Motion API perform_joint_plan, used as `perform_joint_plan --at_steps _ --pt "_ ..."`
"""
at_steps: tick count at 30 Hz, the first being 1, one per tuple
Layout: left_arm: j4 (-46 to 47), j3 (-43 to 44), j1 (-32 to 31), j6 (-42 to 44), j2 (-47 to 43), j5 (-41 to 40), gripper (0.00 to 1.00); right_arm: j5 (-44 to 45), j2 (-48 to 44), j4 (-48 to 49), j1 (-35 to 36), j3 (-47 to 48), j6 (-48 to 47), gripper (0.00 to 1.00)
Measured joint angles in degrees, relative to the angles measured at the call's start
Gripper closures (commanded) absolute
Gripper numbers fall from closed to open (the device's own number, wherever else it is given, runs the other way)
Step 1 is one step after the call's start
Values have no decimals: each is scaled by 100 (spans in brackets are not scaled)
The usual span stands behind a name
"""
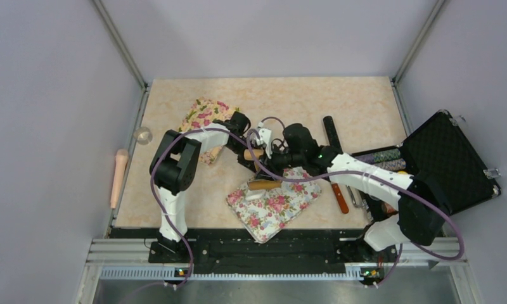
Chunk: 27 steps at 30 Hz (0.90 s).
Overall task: Roll out the dumpling wrappers from the dough
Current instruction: Flatten out the dough on the work surface.
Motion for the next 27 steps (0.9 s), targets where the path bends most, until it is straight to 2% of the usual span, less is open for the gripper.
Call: perform_joint_plan --at_steps 7,10,15,18,22,27 --pt "28 39 -33 9 0 -90 100 1193 688 977 166 31 1386 100" --pt "81 39 -37 -20 0 -111 100 2011 846 1091 442 35 1961 100" --pt "151 39 -39 -83 0 -142 100 2573 1014 1012 807 223 2490 100" --pt "195 39 -48 -249 -2 -219 100 2686 1021 844 866 400 2542 100" --pt "431 -61 -66 -706 -90 -442 100 2848 960 562 815 551 2142 100" --pt "1075 -640 -48 -1609 -590 -1244 100 2446 378 -55 297 501 1475 100"
